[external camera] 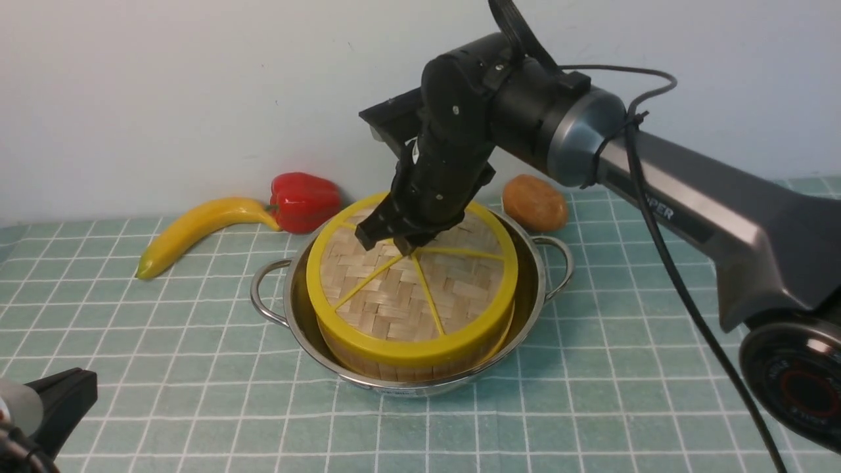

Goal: Place the steamer in the pot on the blue tablecloth, and put the lid on the steamer.
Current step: 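Place the bamboo steamer lid onto the steamer basket in the pot with the right gripper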

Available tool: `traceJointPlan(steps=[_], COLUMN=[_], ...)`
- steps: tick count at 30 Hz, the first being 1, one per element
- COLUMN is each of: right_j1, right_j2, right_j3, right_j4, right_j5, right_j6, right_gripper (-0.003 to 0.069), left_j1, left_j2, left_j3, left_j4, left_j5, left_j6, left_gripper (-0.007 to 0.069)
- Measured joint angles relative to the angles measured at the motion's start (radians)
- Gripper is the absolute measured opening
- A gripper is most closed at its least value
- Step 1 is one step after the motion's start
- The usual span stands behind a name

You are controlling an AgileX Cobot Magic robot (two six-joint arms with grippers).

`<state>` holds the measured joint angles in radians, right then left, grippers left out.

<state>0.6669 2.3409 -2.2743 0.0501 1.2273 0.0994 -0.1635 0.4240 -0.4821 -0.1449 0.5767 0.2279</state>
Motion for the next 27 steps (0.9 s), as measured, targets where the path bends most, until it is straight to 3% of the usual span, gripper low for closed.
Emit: traceJointPlan(steps=[14,17,18,21,27], right_j1=[0.000,0.000,0.000,0.000,0.000], right_j2=[0.002,0.005,0.005,0.004,-0.088], right_j3=[-0.001,-0.001,-0.001,-0.001,0.003], right_j4=[0.000,-0.004,-0.004,-0.005,-0.029], right_j5=[0.000,-0.003,-0.003,-0.002,0.006], right_j6=[-0.004,-0.004,-0.004,-0.013,-0.021], right_gripper=[0.0153,0.0253,0.0253,0.0384,0.0531], left_j1=[0.000,0.000,0.000,0.000,0.000], left_j2=[0.000,0.000,0.000,0.000,0.000], left_j3=[0.000,0.000,0.000,0.000,0.000], left_j4=[0.000,0.000,0.000,0.000,0.000], left_j5=[0.000,0.000,0.000,0.000,0.000], left_j6=[0.000,0.000,0.000,0.000,0.000], left_gripper=[0.0002,0.0002,0.0002,0.0002,0.0002])
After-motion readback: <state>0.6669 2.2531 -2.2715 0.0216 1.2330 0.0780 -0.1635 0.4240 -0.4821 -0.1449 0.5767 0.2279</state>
